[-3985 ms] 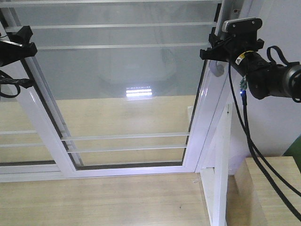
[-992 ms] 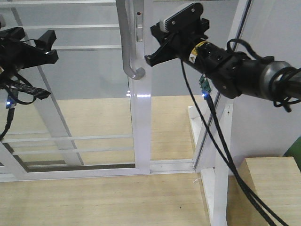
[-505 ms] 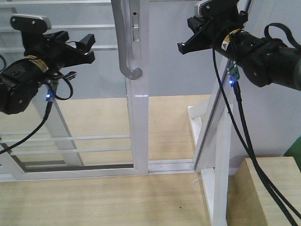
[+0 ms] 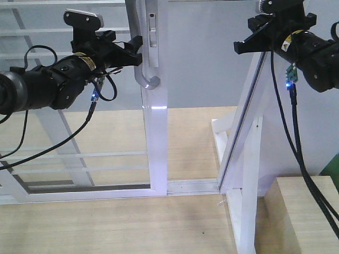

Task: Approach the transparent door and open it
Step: 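Grasp the handle with the left gripper and release the right gripper, then slide the glass panel further open with the left gripper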

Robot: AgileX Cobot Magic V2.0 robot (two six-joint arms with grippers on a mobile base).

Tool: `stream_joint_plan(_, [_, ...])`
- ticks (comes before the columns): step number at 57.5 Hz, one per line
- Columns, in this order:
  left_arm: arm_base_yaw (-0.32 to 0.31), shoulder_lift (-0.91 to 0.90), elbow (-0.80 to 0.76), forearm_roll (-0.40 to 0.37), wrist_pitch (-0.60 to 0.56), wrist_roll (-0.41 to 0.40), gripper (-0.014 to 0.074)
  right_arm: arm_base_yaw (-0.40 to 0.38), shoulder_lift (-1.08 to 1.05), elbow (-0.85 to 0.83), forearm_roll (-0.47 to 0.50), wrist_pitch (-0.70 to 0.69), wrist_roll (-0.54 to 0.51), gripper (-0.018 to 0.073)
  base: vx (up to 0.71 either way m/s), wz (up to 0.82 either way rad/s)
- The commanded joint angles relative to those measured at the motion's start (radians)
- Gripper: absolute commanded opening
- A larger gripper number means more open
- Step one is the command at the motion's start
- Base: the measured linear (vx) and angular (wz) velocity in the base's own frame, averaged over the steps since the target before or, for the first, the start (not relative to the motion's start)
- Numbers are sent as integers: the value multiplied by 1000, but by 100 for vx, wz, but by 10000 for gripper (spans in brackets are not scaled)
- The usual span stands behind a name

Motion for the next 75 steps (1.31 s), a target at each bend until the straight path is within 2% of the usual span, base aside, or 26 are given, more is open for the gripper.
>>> stream_joint_plan(1, [-15,-39,-54,-11,-70,-7,586,-19,-56,-28,4,-74,-3,-8,0,0])
stream_joint_plan(14, [-26,-18,-83,-19,-74,-4,586,-30,-56,-28,4,-70,-4,-6,0,0])
stream_joint_plan(40, [-32,52,-226,-19,22,-6,571,-30,-56,-28,3,-63,-5,-6,0,0])
stream_joint_plan(46, [-32,52,-226,-19,53,-6,473,-30,-56,-28,3,-63,-5,-6,0,0])
stream_joint_plan(58, [-32,51,-226,-18,60,-4,-9,-30,-56,-28,3,-63,-5,-4,0,0])
stream_joint_plan(75, [-18,47,-226,-18,72,-4,-6,-30,-56,-28,3,-65,-5,-3,0,0])
